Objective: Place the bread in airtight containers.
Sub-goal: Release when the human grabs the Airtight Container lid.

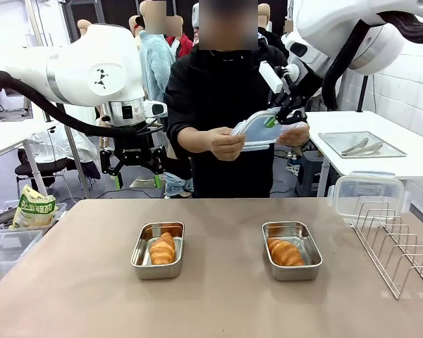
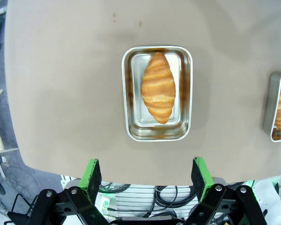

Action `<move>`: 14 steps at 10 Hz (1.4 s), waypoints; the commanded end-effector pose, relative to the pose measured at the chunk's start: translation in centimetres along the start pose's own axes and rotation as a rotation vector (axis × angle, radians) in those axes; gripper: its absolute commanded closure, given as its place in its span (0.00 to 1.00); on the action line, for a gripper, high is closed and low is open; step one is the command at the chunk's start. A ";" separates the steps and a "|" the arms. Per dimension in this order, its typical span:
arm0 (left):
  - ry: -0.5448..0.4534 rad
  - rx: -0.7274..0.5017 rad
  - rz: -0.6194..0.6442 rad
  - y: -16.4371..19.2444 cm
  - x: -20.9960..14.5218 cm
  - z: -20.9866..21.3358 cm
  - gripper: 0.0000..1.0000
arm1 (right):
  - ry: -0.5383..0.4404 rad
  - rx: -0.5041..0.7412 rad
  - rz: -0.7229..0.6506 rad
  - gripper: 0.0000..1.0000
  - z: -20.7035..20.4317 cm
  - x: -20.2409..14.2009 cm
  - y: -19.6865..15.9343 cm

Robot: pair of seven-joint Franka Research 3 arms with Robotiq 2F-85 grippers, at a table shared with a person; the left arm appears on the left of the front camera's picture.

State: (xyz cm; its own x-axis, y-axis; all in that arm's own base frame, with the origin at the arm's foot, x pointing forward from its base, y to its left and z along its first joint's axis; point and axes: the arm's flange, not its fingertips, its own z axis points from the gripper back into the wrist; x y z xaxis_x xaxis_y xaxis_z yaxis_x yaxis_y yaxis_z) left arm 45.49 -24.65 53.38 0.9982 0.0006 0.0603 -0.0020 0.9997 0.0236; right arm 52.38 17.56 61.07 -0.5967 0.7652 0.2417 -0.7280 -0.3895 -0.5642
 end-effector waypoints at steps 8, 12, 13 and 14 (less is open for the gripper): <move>-0.012 0.015 -0.003 0.2 0.0 0.2 0.00 | 0.003 -0.016 0.023 0.61 0.6 0.0 0.2; -0.012 0.015 -0.003 0.2 0.0 0.2 0.00 | 0.012 -0.014 0.037 0.00 0.9 -0.1 0.1; -0.012 0.015 -0.003 0.2 0.0 0.2 0.00 | 0.012 -0.010 0.042 0.00 0.9 -0.2 0.1; -0.012 0.015 -0.003 0.2 0.0 0.2 0.00 | 0.017 -0.002 0.046 0.00 1.0 -0.3 0.2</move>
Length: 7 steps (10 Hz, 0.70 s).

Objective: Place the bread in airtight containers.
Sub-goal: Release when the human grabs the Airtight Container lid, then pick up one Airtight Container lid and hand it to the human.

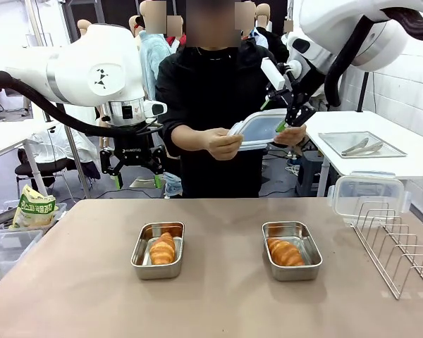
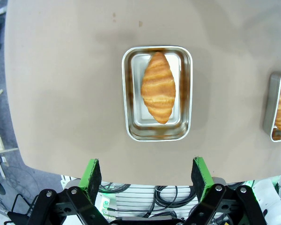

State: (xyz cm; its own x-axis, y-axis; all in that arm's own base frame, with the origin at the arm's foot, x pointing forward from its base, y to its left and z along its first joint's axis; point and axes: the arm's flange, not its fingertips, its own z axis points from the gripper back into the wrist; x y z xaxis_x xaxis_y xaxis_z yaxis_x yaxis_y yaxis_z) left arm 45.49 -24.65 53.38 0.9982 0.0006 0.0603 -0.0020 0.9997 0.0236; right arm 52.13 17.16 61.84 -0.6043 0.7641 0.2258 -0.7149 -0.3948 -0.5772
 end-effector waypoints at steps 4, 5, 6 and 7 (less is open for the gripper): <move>-0.012 0.015 -0.003 0.2 0.0 0.2 0.00 | 0.004 0.003 0.004 0.00 0.0 -0.1 0.0; -0.012 0.015 -0.003 0.2 0.0 0.2 0.00 | 0.004 0.003 0.004 0.00 0.0 -0.1 0.0; -0.012 0.015 -0.003 0.2 0.0 0.2 0.00 | 0.004 0.003 0.004 0.00 0.0 -0.1 0.0; -0.012 0.015 -0.003 0.2 0.0 0.2 0.00 | 0.004 0.003 0.004 0.00 0.0 -0.1 0.0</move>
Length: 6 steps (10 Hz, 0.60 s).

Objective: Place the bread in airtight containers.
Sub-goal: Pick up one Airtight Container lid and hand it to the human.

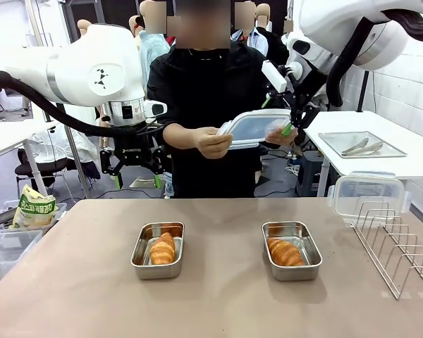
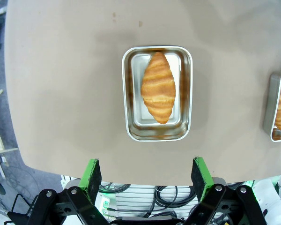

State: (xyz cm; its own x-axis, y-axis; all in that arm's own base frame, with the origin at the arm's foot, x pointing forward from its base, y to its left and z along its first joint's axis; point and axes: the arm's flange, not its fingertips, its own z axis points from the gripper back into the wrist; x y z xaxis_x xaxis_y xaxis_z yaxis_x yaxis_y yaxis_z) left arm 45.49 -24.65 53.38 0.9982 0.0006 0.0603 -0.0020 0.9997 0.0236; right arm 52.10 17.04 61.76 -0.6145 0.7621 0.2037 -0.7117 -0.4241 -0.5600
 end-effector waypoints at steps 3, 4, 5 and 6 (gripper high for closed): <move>-0.012 0.015 -0.003 0.2 0.0 0.2 0.00 | -0.009 -0.024 -0.016 0.00 0.0 0.0 -0.1; -0.012 0.015 -0.003 0.2 0.0 0.2 0.00 | -0.009 -0.024 -0.016 0.00 0.0 0.0 -0.1; -0.012 0.015 -0.003 0.2 0.0 0.2 0.00 | 0.001 -0.001 0.000 0.00 0.0 0.0 0.0; -0.012 0.015 -0.003 0.2 0.0 0.2 0.00 | 0.097 -0.047 0.104 0.00 2.7 -0.4 2.1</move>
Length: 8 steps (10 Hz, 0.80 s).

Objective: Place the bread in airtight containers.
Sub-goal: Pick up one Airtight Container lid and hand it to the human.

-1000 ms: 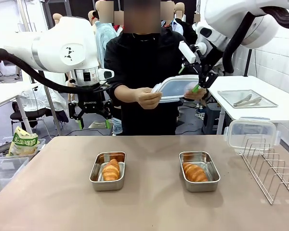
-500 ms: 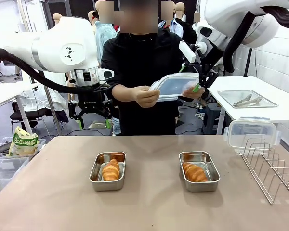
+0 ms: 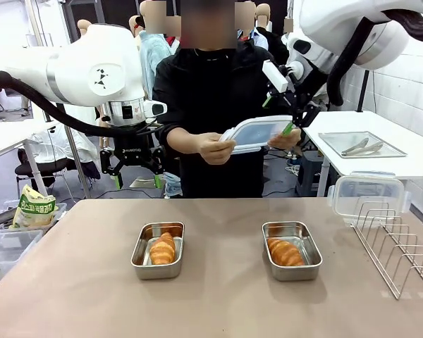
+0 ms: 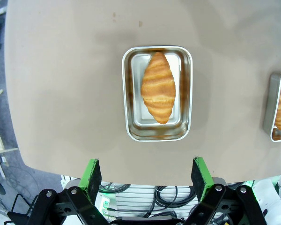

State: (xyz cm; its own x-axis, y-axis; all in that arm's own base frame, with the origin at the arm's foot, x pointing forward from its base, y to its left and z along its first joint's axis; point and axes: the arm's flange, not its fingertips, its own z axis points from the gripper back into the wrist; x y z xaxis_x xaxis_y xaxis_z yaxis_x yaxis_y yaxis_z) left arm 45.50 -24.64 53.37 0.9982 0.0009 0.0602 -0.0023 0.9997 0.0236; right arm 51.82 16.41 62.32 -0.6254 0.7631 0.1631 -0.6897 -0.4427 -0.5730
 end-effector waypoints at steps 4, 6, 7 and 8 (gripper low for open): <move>-0.012 0.015 -0.003 0.2 0.0 0.2 0.00 | 0.185 0.026 0.171 0.00 10.4 -9.0 5.2; -0.012 0.015 -0.003 0.2 0.0 0.2 0.00 | 0.187 0.115 0.166 0.00 9.2 -14.8 6.3; -0.012 0.015 -0.003 0.2 0.0 0.2 0.00 | 0.143 0.109 0.177 0.00 7.5 -17.2 6.7; -0.012 0.015 -0.003 0.2 0.0 0.2 0.00 | 0.123 0.140 0.153 0.00 6.3 -18.6 7.2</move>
State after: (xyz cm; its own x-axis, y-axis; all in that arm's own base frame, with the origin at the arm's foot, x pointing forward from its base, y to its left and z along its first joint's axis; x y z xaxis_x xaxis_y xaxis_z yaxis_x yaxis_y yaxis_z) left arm 45.48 -24.65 53.38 0.9982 0.0006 0.0604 -0.0021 0.9997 0.0237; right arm 54.31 -4.20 60.09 -0.6577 0.7511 -0.0569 -0.6432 -0.5993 -0.4765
